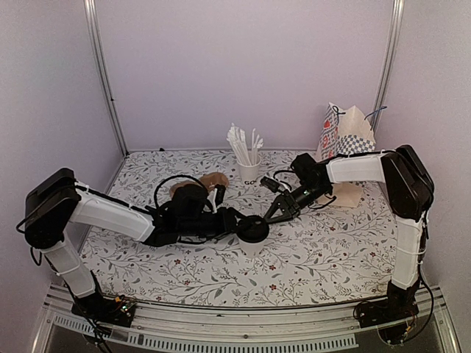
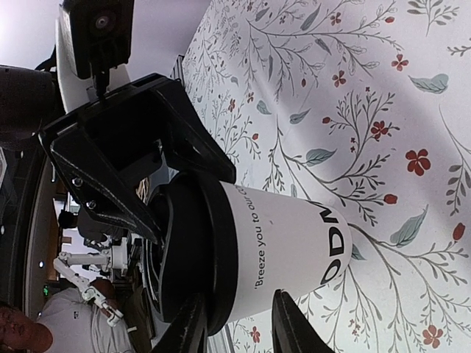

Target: Pack the takeout coffee

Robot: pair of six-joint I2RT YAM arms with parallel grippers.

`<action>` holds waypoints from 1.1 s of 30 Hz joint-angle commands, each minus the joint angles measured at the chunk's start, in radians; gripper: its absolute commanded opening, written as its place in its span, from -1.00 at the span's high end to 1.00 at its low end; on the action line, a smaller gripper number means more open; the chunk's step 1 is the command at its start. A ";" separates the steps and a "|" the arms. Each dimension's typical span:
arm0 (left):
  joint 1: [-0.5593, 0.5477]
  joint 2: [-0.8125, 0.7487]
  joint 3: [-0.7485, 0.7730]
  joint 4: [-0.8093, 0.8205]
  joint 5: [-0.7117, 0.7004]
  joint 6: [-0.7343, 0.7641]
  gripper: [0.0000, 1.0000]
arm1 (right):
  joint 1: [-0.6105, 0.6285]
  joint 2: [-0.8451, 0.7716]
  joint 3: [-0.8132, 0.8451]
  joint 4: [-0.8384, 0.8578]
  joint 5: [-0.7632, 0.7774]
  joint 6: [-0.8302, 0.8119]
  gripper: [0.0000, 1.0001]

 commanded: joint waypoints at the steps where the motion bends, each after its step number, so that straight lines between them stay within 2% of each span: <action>1: -0.004 0.031 -0.031 -0.111 -0.020 0.031 -0.06 | 0.052 0.095 -0.072 0.002 0.268 -0.032 0.40; 4: -0.003 -0.002 -0.024 -0.075 -0.031 0.086 -0.08 | 0.053 0.035 -0.072 -0.009 0.122 -0.088 0.33; 7: -0.002 -0.030 -0.020 -0.030 -0.034 0.132 -0.09 | 0.052 -0.044 -0.076 -0.015 0.059 -0.121 0.18; 11: -0.002 -0.054 -0.004 -0.003 -0.040 0.176 -0.17 | 0.051 -0.111 -0.106 -0.010 0.036 -0.139 0.03; 16: -0.001 -0.100 0.001 -0.018 -0.079 0.187 -0.34 | 0.052 -0.128 -0.118 -0.014 0.037 -0.149 -0.03; 23: -0.003 -0.245 -0.059 -0.102 -0.131 0.153 -0.37 | 0.051 -0.133 -0.088 -0.048 0.038 -0.171 -0.18; 28: -0.017 -0.386 -0.140 -0.266 -0.149 0.020 -0.25 | 0.051 -0.170 -0.083 -0.067 -0.022 -0.199 -0.30; 33: -0.053 -0.456 -0.261 -0.222 -0.084 -0.132 0.01 | 0.052 -0.181 -0.081 -0.067 -0.020 -0.204 -0.32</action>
